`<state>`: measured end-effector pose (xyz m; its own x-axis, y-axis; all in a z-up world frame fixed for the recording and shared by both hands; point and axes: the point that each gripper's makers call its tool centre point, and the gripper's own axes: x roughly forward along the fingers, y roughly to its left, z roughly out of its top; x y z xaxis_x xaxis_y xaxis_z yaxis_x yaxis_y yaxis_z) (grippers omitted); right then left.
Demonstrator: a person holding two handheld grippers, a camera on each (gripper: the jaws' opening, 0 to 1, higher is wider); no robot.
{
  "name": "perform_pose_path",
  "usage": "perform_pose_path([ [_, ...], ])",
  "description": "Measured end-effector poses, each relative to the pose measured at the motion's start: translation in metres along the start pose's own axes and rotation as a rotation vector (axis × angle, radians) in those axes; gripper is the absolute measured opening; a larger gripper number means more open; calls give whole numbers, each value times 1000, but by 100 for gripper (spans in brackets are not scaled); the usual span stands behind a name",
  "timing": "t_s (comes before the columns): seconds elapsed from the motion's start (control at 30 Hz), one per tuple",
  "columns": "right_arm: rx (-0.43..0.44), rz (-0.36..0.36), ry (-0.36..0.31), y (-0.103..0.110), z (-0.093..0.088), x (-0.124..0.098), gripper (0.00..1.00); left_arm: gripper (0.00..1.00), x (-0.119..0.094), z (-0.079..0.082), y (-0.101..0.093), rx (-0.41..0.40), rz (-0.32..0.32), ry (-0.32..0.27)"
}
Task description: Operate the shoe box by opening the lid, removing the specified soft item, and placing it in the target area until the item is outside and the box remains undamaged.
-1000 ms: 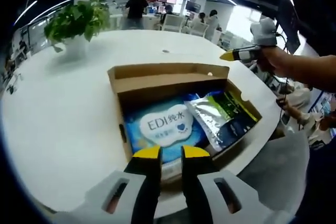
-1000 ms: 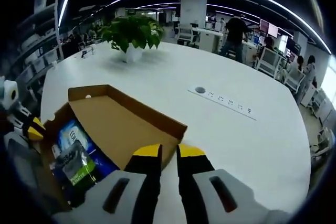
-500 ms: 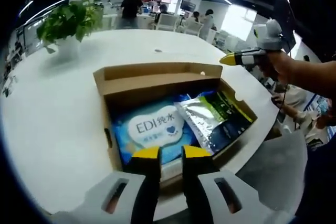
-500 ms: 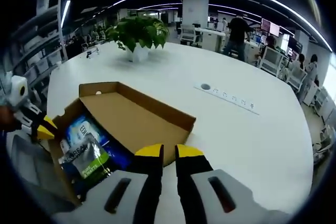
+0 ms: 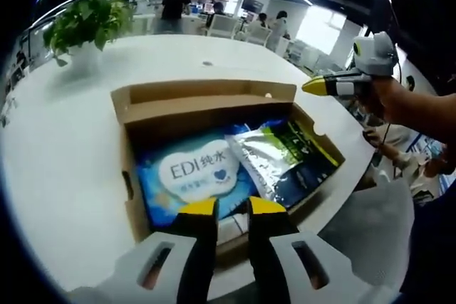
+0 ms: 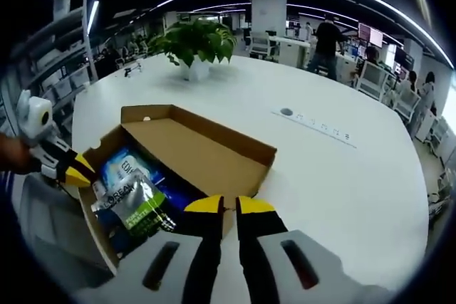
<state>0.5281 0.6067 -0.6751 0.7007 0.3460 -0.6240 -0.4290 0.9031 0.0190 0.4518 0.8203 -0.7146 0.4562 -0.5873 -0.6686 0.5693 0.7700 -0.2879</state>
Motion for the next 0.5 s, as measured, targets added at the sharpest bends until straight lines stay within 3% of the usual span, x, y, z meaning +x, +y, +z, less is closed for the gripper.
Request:
perform_pose_path([
  [0.5,10,10,26,7,-21,-7,4,14,12,-1,-8,-10,-20,10],
])
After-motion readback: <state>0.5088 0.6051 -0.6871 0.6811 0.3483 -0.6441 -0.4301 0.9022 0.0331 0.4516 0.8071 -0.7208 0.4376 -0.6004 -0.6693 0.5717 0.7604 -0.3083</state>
